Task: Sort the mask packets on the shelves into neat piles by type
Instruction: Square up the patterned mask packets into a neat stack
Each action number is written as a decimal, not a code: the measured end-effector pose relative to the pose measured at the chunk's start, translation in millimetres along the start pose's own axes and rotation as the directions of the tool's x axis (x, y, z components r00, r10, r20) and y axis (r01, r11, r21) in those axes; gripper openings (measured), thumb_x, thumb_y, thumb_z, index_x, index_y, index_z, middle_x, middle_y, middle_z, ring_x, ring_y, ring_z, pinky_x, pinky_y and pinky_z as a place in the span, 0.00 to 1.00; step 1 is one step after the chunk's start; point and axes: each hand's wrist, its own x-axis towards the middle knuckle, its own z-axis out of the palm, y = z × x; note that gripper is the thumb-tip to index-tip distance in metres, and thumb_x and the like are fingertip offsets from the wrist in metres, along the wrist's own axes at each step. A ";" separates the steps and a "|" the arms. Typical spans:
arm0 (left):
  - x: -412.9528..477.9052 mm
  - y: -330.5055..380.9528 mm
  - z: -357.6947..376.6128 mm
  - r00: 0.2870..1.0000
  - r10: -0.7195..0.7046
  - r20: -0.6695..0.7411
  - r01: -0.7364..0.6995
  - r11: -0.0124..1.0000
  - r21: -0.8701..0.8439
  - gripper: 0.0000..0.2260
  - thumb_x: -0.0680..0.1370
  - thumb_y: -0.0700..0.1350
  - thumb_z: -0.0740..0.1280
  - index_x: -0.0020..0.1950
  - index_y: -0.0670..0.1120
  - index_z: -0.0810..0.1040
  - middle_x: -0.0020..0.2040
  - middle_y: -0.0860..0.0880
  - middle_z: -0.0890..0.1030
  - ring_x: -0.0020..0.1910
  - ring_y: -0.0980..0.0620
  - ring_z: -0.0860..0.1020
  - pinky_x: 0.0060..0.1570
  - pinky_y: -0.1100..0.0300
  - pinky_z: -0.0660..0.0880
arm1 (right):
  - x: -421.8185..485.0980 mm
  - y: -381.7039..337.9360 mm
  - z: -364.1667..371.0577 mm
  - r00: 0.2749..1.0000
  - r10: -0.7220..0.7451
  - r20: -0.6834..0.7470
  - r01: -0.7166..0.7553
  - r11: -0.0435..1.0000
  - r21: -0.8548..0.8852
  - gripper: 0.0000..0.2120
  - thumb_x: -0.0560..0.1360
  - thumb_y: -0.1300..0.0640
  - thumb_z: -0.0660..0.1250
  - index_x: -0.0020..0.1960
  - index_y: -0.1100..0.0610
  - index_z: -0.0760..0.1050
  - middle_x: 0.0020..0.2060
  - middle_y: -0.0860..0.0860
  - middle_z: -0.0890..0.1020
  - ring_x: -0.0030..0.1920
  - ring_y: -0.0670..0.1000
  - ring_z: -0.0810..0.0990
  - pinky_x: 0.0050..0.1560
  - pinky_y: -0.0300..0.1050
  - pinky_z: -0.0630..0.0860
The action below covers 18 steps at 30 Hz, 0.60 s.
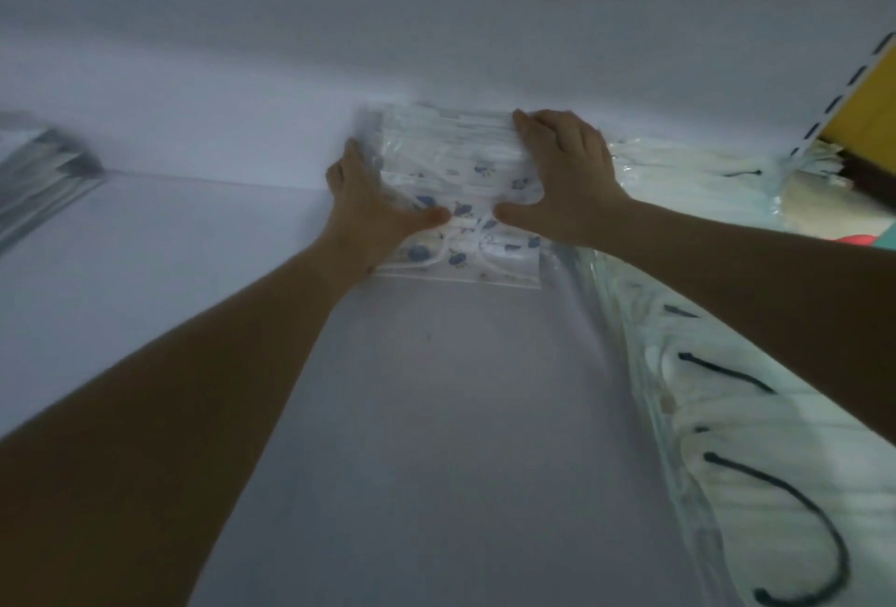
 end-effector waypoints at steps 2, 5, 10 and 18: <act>5.1 0.5 1.0 0.999 0.009 -0.041 -0.007 0.998 0.059 0.46 0.58 0.51 0.81 0.70 0.41 0.62 0.67 0.44 0.65 0.66 0.48 0.68 0.67 0.54 0.67 | -2.0 -0.4 0.1 1.000 0.008 -0.026 -0.008 1.000 0.009 0.50 0.58 0.37 0.58 0.76 0.56 0.51 0.72 0.54 0.58 0.73 0.55 0.53 0.74 0.50 0.47; 7.3 -4.7 1.7 0.996 0.081 -0.045 -0.078 0.995 0.064 0.37 0.59 0.55 0.80 0.61 0.41 0.70 0.62 0.44 0.70 0.58 0.49 0.74 0.61 0.52 0.73 | -4.1 -1.6 2.7 0.999 0.003 -0.041 -0.002 1.000 0.019 0.51 0.57 0.37 0.57 0.76 0.56 0.49 0.72 0.54 0.59 0.73 0.55 0.54 0.74 0.50 0.48; 1.7 -6.1 -2.1 0.986 0.168 0.012 -0.163 0.972 -0.170 0.31 0.64 0.53 0.77 0.61 0.44 0.69 0.59 0.46 0.76 0.56 0.50 0.78 0.58 0.48 0.76 | -6.5 -2.2 0.6 1.000 -0.003 -0.016 0.004 0.999 0.051 0.50 0.60 0.37 0.59 0.76 0.56 0.47 0.72 0.54 0.57 0.73 0.55 0.53 0.73 0.47 0.48; -5.1 -1.5 -8.5 0.996 0.079 0.030 -0.063 0.929 -0.365 0.20 0.69 0.43 0.76 0.57 0.39 0.76 0.49 0.44 0.83 0.46 0.49 0.82 0.45 0.57 0.80 | -9.4 -3.2 -14.3 0.999 -0.036 -0.009 0.037 0.976 0.215 0.37 0.74 0.53 0.67 0.76 0.55 0.51 0.70 0.54 0.63 0.70 0.55 0.58 0.66 0.41 0.54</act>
